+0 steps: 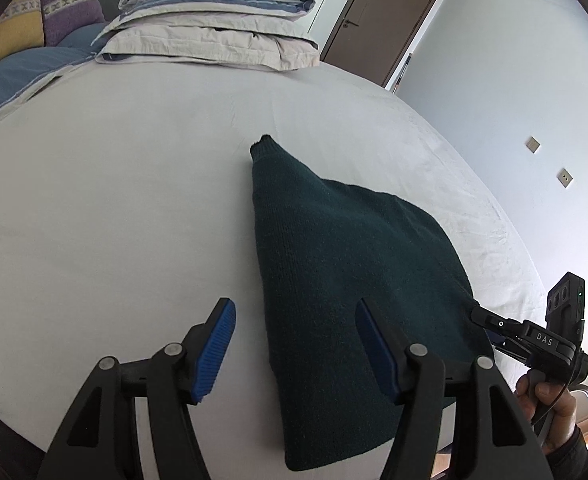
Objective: Fold small clothes
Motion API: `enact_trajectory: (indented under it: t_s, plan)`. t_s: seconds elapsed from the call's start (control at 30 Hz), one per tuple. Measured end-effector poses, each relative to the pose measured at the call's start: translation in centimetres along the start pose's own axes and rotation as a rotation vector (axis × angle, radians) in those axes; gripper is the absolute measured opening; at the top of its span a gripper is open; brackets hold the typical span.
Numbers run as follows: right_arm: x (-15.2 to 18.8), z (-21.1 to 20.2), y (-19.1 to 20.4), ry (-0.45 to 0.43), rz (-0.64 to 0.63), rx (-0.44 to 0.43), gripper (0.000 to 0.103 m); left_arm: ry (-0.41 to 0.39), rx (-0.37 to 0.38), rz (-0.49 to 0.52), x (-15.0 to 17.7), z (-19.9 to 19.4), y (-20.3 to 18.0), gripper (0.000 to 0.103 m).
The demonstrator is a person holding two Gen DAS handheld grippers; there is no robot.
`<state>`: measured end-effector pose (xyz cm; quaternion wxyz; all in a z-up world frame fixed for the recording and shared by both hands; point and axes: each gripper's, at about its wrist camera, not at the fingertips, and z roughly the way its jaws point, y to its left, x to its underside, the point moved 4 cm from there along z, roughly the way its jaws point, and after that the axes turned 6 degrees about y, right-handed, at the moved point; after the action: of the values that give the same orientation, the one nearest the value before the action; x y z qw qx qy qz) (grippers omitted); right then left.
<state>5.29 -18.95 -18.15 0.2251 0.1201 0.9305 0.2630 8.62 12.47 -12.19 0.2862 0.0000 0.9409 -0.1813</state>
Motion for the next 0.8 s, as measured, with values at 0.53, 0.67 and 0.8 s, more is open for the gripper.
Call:
enact_trajectory:
  t_s: [0.53,0.67,0.8]
  plan:
    - [2.0,-19.0,11.4,-0.541,-0.310,0.267,0.099,-0.483,-0.379,0.306,0.2,-16.2,-8.3,0.103]
    - [3.0,-21.4,14.3,-0.572,-0.408,0.366,0.101,-0.441,-0.433,0.235,0.8,-17.6,-7.8,0.103]
    - [3.8,-22.6,15.4,-0.574,-0.416,0.379,0.101,-0.338,-0.342,0.159,1.2,-17.0,-7.0,0.103]
